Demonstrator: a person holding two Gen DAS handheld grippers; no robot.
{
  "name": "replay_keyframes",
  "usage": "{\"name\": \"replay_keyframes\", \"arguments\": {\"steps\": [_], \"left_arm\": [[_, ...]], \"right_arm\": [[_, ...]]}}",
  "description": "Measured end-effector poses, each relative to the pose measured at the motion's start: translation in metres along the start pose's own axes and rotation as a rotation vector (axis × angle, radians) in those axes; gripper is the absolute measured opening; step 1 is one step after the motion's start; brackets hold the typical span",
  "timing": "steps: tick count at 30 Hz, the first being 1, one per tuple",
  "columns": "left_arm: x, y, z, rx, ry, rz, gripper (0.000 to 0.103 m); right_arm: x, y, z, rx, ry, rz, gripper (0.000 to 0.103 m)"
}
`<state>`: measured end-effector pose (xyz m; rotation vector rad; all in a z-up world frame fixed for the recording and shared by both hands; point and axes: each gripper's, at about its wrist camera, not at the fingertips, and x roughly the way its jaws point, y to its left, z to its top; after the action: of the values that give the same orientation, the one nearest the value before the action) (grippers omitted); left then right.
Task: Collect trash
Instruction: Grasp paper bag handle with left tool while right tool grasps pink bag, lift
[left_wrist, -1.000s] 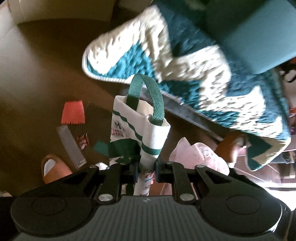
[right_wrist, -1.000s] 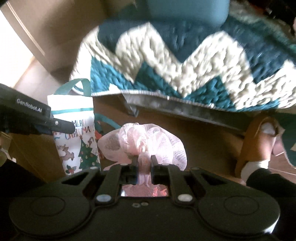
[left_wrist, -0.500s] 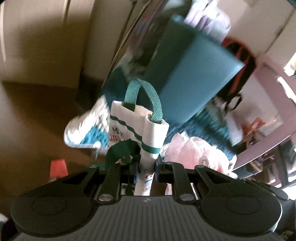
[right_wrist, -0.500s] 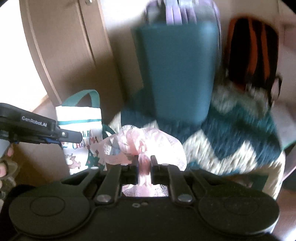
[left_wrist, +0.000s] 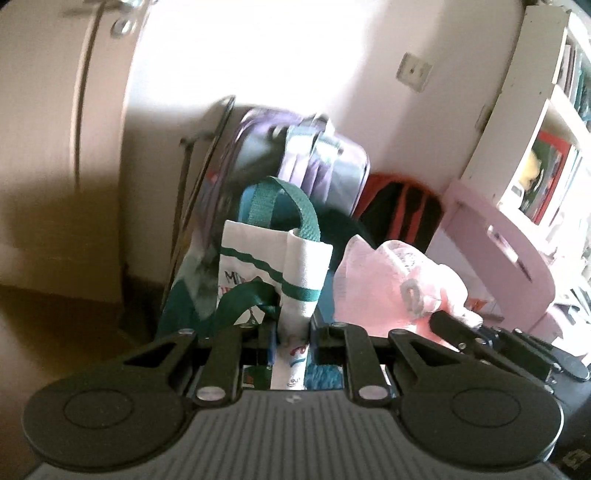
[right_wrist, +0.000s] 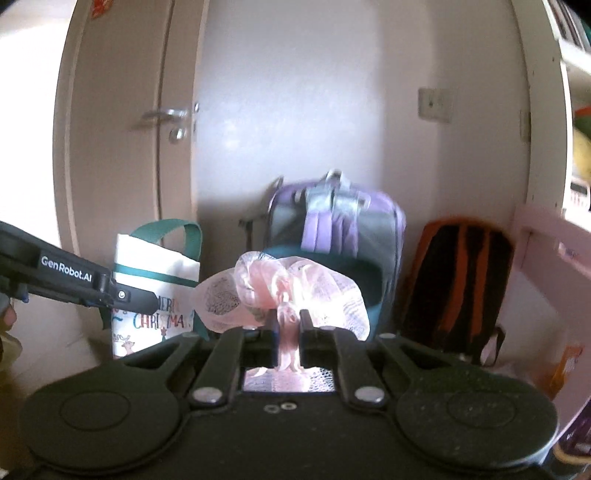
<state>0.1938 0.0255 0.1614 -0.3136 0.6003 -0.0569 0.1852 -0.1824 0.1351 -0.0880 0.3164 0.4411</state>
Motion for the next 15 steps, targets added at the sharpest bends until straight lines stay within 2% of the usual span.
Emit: {"name": "replay_keyframes", "arguments": {"steps": [9,15], "left_arm": [[0.033,-0.034,0.082,0.063,-0.087,0.011,0.016],[0.077,-0.042,0.116,0.091,-0.089,0.033,0.016]], "right_arm": [[0.04,-0.019,0.062,0.018,-0.043,-0.044,0.008],[0.094,-0.04,0.083,0.038,0.026,-0.057,0.008]]}}
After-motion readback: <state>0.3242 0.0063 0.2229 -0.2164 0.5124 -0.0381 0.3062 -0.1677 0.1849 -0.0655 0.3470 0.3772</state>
